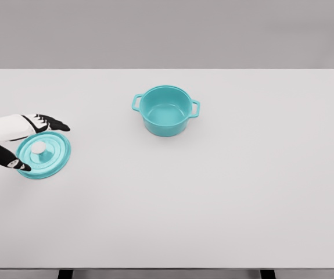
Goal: Cover the pot with left arm
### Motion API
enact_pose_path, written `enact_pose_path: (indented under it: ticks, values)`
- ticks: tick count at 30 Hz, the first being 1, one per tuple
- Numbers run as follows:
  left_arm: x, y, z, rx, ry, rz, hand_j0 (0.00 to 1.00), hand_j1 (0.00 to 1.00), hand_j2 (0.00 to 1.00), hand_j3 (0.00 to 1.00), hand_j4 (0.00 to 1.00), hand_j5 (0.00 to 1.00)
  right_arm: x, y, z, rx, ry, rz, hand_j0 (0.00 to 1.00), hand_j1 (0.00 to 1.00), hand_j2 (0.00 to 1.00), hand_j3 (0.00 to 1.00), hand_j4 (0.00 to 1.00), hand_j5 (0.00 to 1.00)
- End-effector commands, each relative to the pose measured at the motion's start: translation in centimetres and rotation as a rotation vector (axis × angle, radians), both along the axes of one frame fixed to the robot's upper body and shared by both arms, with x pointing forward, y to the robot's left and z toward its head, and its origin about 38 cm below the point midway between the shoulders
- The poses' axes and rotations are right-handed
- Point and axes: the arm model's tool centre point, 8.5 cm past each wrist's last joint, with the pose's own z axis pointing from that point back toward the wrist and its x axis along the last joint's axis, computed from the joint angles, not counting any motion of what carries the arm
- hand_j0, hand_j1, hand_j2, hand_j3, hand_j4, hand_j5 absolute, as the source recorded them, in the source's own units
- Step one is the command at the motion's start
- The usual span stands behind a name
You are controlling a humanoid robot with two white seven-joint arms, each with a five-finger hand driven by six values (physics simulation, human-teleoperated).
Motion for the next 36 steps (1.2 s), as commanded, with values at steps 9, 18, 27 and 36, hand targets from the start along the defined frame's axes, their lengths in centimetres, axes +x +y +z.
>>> enact_pose_path:
  ticks: [9, 18, 27, 36]
  values:
    - [1.5, 1.9, 0.4, 0.027, -0.018, 0.067, 1.0, 1.0, 1.0, 1.0, 1.0, 1.0, -0.1, 0.0, 0.0, 0.001, 0.002, -0.001, 1.0, 1.0, 1.0, 1.0, 1.0, 1.0]
    - [2.4, 1.4, -2.6, 0.024, 0.05, 0.075, 1.0, 1.0, 1.0, 1.0, 1.0, 1.0, -0.1, 0.0, 0.0, 0.001, 0.002, -0.001, 1.0, 1.0, 1.0, 1.0, 1.0, 1.0]
    - [2.9, 2.0, -2.9, 0.054, 0.047, 0.096, 1.0, 1.0, 1.0, 1.0, 1.0, 1.0, 0.0, 0.0, 0.0, 0.001, 0.0, -0.001, 1.0, 1.0, 1.0, 1.0, 1.0, 1.0]
    - [5.3, 3.1, -5.0, 0.138, 0.044, 0.167, 1.0, 1.0, 1.0, 1.0, 1.0, 1.0, -0.1, 0.0, 0.0, -0.001, 0.001, -0.001, 1.0, 1.0, 1.0, 1.0, 1.0, 1.0]
